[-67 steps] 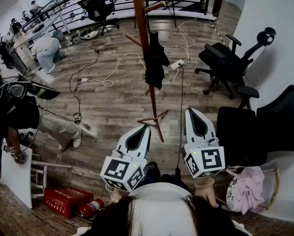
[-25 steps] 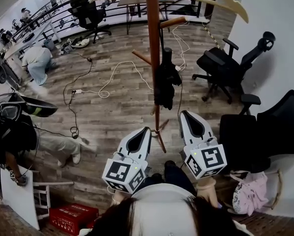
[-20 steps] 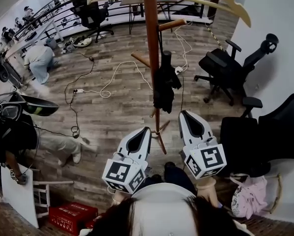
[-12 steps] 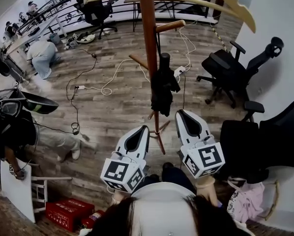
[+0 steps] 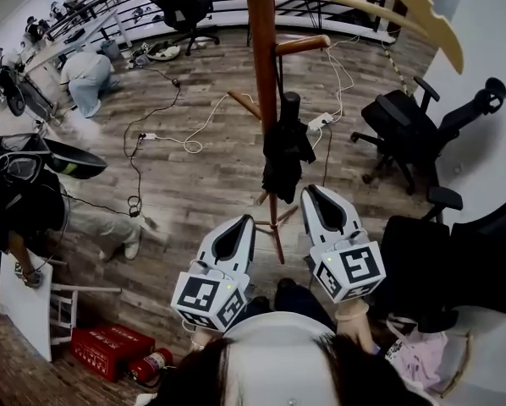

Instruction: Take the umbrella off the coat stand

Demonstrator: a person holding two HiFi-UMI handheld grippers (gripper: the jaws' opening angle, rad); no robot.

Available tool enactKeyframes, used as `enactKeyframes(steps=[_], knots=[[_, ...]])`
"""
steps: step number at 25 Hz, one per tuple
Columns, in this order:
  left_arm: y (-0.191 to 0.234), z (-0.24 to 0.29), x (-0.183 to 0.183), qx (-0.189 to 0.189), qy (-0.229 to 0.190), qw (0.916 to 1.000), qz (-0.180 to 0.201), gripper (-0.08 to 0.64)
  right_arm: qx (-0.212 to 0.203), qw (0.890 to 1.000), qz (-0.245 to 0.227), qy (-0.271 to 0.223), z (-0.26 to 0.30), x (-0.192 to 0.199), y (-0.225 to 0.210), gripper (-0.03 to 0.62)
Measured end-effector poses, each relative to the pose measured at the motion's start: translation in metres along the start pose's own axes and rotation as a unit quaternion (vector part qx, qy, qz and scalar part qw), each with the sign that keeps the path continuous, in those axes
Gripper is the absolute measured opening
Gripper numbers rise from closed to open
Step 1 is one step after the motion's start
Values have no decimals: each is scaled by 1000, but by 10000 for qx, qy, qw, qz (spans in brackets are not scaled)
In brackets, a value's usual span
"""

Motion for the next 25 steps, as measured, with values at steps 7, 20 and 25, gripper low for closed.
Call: enactKeyframes(steps=[7,20,25], knots=[[2,1,-1,-291,-52,9996,-13,8,-233,9997,-34,48,15,3,-7,41],[1,7,5,-658,8,9978,-32,9,-487,9985,-52,229,33,12,-27,82],[2,13,6,-716,63,9974,-47,9,-589,9978,-48,314,43,17,-31,125]])
Point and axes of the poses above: the fingertips, and each gripper's own axes: z forward along the fingers, y to its left, x out of its underside, the point moved 8 cm from there along -z, backward along the fingers, and after that the axes turned 5 degrees about -z, right-handed, at the moved point
